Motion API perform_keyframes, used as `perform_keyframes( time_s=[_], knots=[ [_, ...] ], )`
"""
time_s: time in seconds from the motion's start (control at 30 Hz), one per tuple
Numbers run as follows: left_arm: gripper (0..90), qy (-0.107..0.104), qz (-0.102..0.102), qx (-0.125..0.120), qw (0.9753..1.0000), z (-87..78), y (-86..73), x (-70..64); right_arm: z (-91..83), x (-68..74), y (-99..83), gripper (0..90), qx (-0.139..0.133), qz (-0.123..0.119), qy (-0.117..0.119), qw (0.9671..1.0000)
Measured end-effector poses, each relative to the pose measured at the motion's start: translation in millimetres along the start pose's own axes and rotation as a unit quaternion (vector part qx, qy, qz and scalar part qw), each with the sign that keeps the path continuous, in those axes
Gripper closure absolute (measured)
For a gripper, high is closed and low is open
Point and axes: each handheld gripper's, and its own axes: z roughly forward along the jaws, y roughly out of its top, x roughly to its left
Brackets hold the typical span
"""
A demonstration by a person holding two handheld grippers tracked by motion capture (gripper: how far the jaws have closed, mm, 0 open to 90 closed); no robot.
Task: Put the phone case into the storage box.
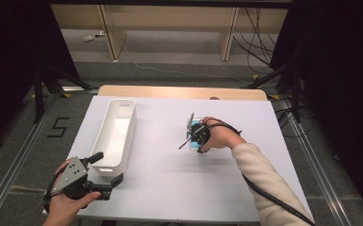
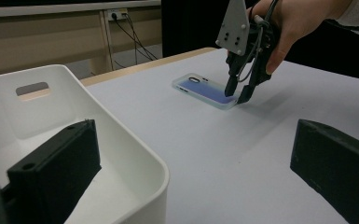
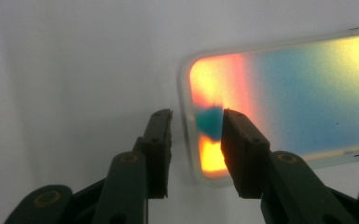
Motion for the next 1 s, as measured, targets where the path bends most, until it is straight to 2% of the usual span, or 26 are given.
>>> perform_keyframes(
  time_s=[0.27,0.37,0.53,0.63,0.67,0.73,0.87,0.9,1.0],
  knots=[
    [0.8,0.000,-0.003,-0.001,1.0000,0.4,-0.1,-0.4,3.7,1.3,0.9,66.8,0.010,0.002,0.006,0.9999],
    [0.8,0.000,-0.003,-0.001,1.0000,0.5,-0.1,-0.3,3.5,-0.7,1.9,69.2,0.010,-0.013,0.002,0.9999],
    [0.8,-0.001,-0.002,-0.001,1.0000,0.3,-0.1,-0.2,3.6,-1.4,2.5,71.7,0.015,-0.010,0.008,0.9998],
    [0.8,-0.002,-0.002,-0.001,1.0000,0.4,-0.2,-0.4,4.0,-1.3,2.6,74.6,0.016,-0.012,0.003,0.9998],
    [0.8,-0.006,0.003,-0.006,1.0000,1.5,-0.3,0.5,4.1,-2.2,2.9,75.0,0.016,-0.020,0.002,0.9997],
    [0.8,-0.004,0.003,-0.004,1.0000,1.1,-0.1,0.4,3.2,-1.0,3.4,76.3,0.030,-0.015,0.001,0.9995],
    [0.8,-0.002,-0.002,-0.001,1.0000,0.4,-0.2,-0.4,4.1,-1.6,4.7,78.4,0.032,-0.042,-0.008,0.9986],
    [0.8,-0.002,-0.001,-0.001,1.0000,0.5,-0.2,-0.3,3.2,1.0,5.9,79.1,0.040,-0.030,-0.008,0.9987],
    [0.8,-0.002,0.000,-0.001,1.0000,0.3,-0.2,-0.2,3.6,1.1,6.7,80.5,0.041,-0.041,-0.010,0.9983]
  ],
)
